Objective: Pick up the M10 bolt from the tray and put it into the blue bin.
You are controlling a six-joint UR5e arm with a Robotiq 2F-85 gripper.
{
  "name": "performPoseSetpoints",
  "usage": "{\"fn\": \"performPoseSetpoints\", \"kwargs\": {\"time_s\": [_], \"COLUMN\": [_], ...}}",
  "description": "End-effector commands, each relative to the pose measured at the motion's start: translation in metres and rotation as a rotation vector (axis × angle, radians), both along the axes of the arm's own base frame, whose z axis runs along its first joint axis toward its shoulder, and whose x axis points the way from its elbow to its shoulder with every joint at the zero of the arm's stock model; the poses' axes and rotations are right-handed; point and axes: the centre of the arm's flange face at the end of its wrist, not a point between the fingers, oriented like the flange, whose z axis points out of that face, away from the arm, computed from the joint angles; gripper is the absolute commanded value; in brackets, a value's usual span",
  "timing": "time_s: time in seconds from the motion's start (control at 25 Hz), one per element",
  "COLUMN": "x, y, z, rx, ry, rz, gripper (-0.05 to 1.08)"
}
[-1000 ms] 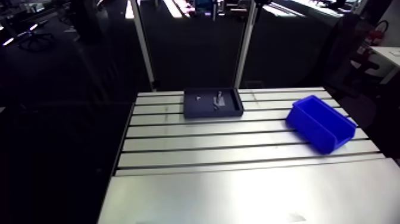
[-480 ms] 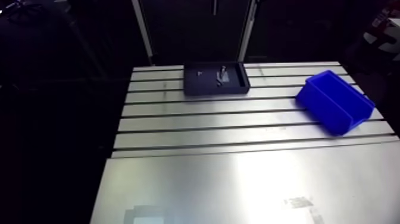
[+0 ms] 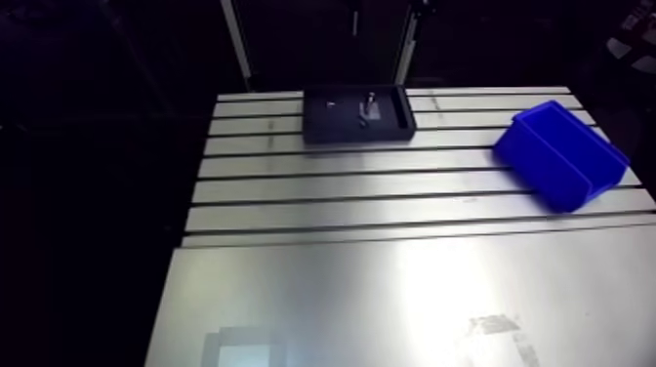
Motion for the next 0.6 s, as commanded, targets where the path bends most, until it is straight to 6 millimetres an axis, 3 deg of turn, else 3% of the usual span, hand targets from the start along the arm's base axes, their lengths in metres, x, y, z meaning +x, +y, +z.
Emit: {"fn": "performPoseSetpoints", "kwargs": {"time_s": [0.04, 0.6], "x": [-0.002, -0.008], "y": [-0.001, -0.007], "z": [-0.016, -0.045], "rx": [0.006, 0.004], "ry": [-0.013, -0.014], "rz": [0.001, 0.015], "gripper": [0.18, 0.35]}}
